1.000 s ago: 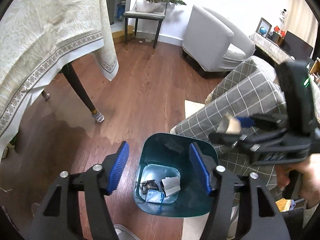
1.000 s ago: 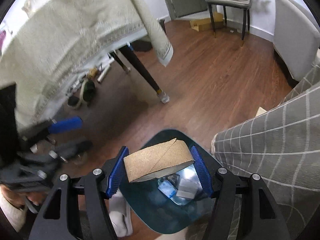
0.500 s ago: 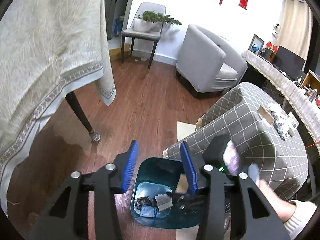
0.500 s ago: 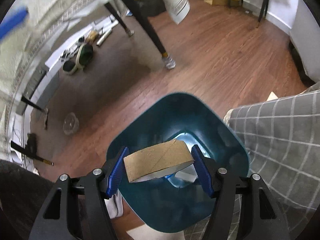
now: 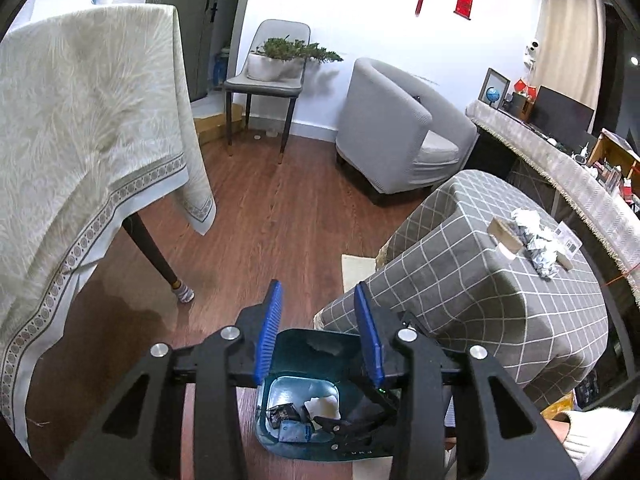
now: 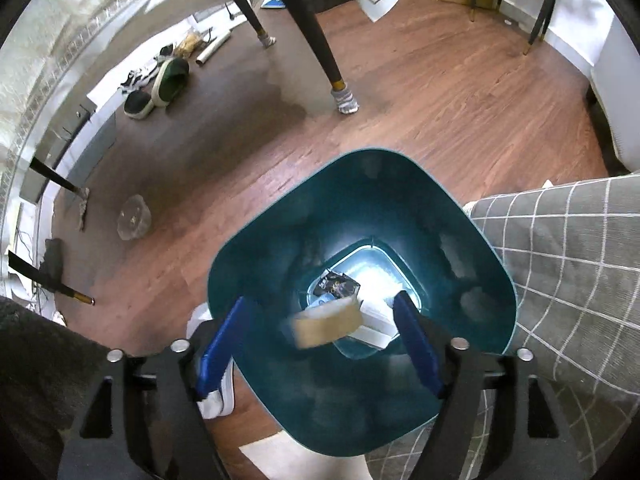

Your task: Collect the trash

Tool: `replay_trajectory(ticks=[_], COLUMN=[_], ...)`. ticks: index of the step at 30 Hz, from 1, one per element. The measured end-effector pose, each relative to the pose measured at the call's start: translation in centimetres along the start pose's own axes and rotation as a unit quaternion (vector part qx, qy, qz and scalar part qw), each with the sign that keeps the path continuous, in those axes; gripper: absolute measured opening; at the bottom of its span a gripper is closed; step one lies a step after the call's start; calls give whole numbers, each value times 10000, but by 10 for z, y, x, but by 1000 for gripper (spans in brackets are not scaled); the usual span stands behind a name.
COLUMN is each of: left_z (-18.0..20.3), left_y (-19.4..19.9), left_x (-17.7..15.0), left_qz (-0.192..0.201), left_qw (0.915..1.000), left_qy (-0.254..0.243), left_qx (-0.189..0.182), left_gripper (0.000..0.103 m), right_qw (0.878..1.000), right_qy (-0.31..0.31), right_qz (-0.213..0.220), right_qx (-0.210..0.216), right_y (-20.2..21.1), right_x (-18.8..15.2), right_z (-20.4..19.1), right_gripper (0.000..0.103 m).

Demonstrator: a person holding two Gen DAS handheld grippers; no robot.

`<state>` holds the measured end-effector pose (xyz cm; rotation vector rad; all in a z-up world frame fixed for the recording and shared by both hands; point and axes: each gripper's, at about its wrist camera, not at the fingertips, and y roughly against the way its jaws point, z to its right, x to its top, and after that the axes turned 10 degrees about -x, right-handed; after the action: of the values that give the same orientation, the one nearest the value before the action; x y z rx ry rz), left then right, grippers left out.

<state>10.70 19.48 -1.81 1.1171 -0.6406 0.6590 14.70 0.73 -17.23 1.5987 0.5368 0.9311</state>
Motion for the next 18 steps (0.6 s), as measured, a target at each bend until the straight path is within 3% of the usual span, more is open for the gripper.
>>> replay_trajectory(ticks=[5,18], left_z=[6,34], left_y=[7,8], left_x=[7,24], left_qz=[136,458], left_qw=[9999,9987], left_qy=[-48,-199], left_qx=[-9,-120], left_gripper=[48,64], right_qw=[9996,9822], right_qy=[-86,-73], right_qz=[268,1868], right_qx=[19,-204], right_y=[20,132], right_x=[-4,-6], right_z=[7,29], right_gripper=[78,80])
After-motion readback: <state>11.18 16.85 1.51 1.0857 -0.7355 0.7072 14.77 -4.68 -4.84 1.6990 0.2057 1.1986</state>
